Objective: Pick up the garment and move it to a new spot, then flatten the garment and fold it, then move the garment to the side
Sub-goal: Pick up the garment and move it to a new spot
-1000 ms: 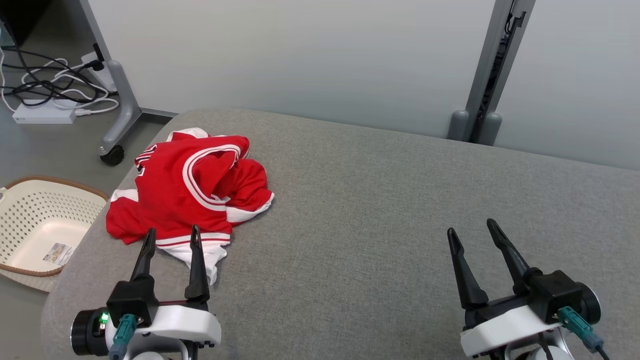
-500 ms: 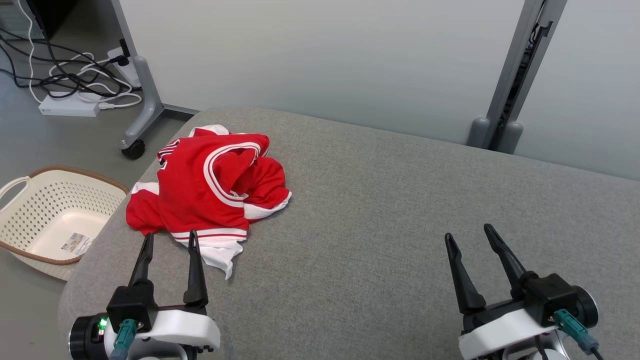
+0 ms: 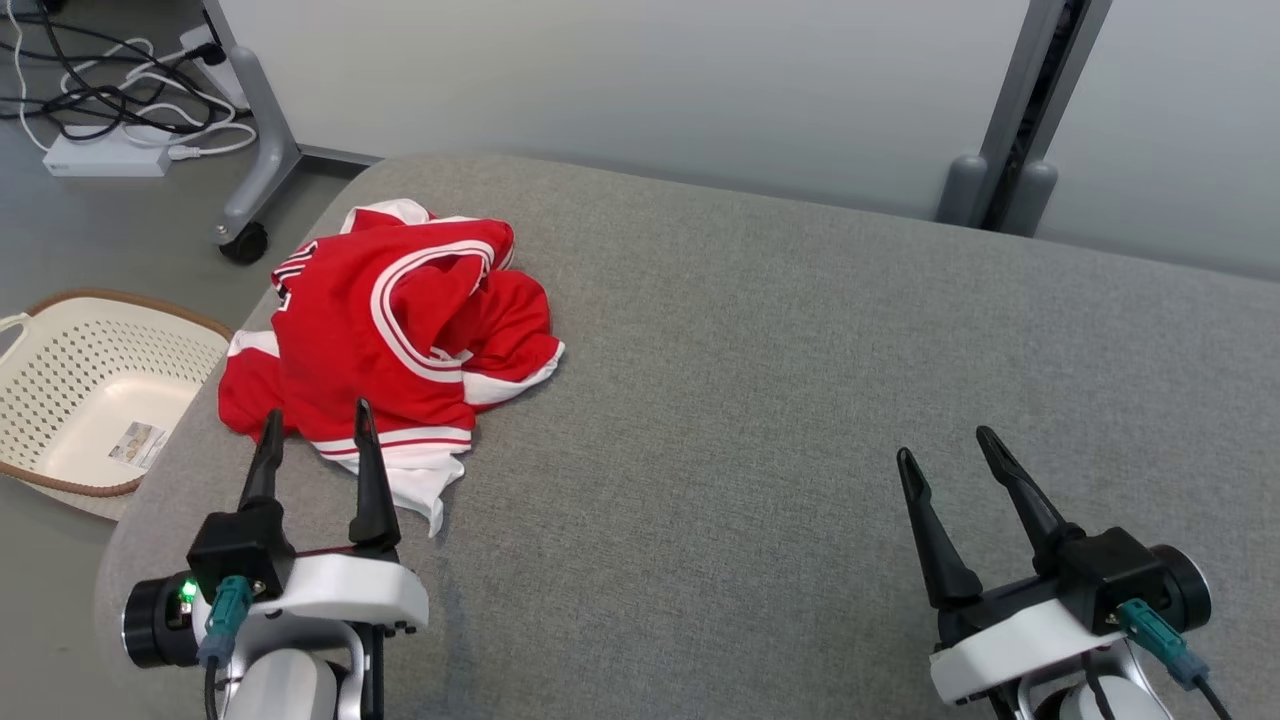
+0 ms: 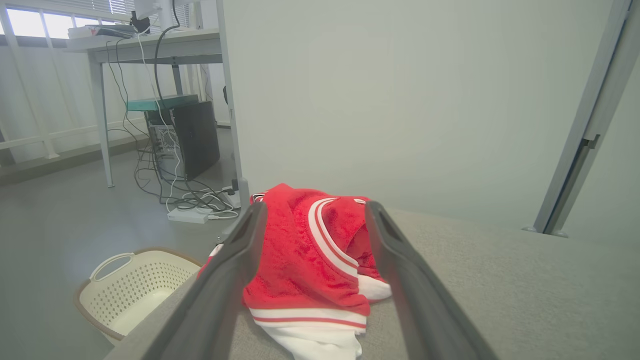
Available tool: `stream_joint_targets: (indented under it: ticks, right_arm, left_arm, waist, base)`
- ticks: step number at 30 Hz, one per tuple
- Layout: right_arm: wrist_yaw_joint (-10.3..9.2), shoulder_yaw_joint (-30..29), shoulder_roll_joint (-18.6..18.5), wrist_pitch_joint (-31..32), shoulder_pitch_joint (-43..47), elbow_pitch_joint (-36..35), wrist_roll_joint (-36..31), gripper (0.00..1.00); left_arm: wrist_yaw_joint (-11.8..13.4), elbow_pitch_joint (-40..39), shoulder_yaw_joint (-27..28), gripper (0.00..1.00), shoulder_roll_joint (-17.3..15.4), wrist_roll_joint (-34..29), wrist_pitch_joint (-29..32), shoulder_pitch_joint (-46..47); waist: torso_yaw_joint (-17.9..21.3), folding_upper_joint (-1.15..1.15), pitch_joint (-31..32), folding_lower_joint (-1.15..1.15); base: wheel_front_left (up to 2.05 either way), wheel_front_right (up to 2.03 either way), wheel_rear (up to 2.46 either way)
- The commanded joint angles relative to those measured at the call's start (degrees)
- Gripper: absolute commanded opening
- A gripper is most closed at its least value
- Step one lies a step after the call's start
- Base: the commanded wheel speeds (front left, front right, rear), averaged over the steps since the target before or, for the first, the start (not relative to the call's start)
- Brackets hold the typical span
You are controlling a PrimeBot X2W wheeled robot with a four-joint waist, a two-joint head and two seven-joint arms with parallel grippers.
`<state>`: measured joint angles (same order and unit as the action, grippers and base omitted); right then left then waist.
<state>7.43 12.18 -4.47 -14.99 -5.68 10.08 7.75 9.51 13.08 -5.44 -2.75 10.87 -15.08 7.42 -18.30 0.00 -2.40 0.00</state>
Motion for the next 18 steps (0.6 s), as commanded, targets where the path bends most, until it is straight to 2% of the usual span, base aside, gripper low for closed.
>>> stream_joint_targets:
  ticks: [1, 8, 13, 18]
  right_arm:
    - [0.11, 0.34, -1.15, -0.32, -1.12, -0.19, 0.34, 1.0]
    - [0.11, 0.76, -3.82, -0.31, -3.58, -1.1, 0.78, 1.0]
    - [0.11, 1.82, -5.75, -0.31, -4.73, -1.23, 1.26, 1.0]
    - [0.11, 1.75, -7.39, -0.31, -5.49, -1.47, 1.58, 1.0]
  left_arm:
    - [0.8, 0.32, 0.57, 1.0, -0.24, 0.81, -0.12, 2.22]
    - [1.37, 3.03, 2.65, 1.0, -0.23, 2.26, -0.11, 9.05]
    - [0.04, 5.94, 5.7, 1.0, -0.2, 3.3, -0.11, 14.58]
    - [-2.12, 12.49, 7.74, 1.0, -0.21, 5.05, -0.11, 20.78]
  waist:
    - [0.85, 0.0, -2.76, 0.0]
    - [2.19, 0.0, -8.06, 0.0]
    - [2.75, 0.0, -11.16, 0.0]
    - [3.06, 0.0, -13.76, 0.0]
  base:
    - [0.0, 0.0, 0.0]
    - [0.0, 0.0, 0.0]
    - [0.0, 0.0, 0.0]
    - [0.0, 0.0, 0.0]
